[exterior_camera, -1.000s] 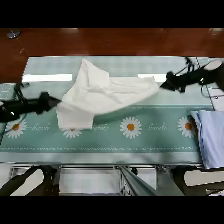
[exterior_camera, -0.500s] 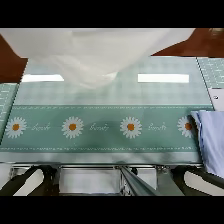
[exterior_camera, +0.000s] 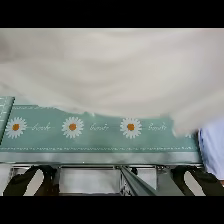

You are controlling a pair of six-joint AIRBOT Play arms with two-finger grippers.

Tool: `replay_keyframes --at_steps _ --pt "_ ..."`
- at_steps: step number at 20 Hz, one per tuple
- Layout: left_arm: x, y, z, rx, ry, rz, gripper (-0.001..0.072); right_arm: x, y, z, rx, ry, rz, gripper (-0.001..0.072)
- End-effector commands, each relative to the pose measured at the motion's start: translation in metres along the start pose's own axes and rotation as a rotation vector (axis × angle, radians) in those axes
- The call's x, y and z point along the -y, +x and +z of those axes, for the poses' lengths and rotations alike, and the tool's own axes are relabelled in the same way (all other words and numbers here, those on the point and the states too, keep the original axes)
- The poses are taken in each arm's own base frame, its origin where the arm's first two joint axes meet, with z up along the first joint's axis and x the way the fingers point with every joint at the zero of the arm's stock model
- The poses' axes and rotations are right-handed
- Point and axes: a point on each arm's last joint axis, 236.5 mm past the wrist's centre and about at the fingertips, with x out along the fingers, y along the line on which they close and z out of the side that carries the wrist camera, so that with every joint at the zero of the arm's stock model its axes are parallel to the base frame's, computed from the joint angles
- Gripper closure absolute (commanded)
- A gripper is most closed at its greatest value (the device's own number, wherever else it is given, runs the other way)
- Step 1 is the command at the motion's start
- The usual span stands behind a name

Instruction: Fold the shirts.

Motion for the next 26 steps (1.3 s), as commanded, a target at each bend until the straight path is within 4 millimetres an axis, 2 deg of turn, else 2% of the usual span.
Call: replay_keyframes --at_steps 1,3,4,8,10,13,17,19,22,26 --pt "0.002 -0.049 0.008 0.033 0.026 0.061 0.0691 -0.007 -0.041 -0.009 -0.003 -0.022 -0.036 0.0694" --pt "0.007 -0.044 -0.006 -0.004 0.001 0.022 0.0691 -0.005 -0.034 -0.025 -0.068 -0.003 -0.032 0.0694" --pt "0.004 -0.033 -0.022 -0.055 -0.009 0.019 0.0692 -0.002 -0.025 -0.04 -0.126 0.013 -0.03 0.0694" --pt "-0.011 0.031 -0.111 -0.315 -0.114 0.003 0.0692 0.014 0.037 -0.121 -0.378 0.126 0.002 0.0695" --pt "-0.014 0.072 -0.166 -0.467 -0.174 -0.033 0.0692 0.016 0.077 -0.174 -0.507 0.187 0.06 0.0695" --pt "-0.014 0.139 -0.246 -0.652 -0.261 -0.088 0.0692 0.034 0.148 -0.25 -0.641 0.281 0.087 0.0695" --pt "-0.014 0.23 -0.334 -0.753 -0.348 -0.092 0.0692 0.063 0.257 -0.32 -0.69 0.43 0.095 0.0695" --pt "-0.01 0.264 -0.379 -0.795 -0.411 -0.073 0.0691 0.07 0.304 -0.356 -0.722 0.528 0.11 0.0694" --pt "-0.007 0.304 -0.435 -0.822 -0.506 -0.024 0.0691 0.084 0.366 -0.4 -0.756 0.601 0.109 0.0695" --pt "-0.001 0.333 -0.492 -0.845 -0.614 0.007 0.0691 0.092 0.42 -0.432 -0.776 0.719 0.101 0.0695"
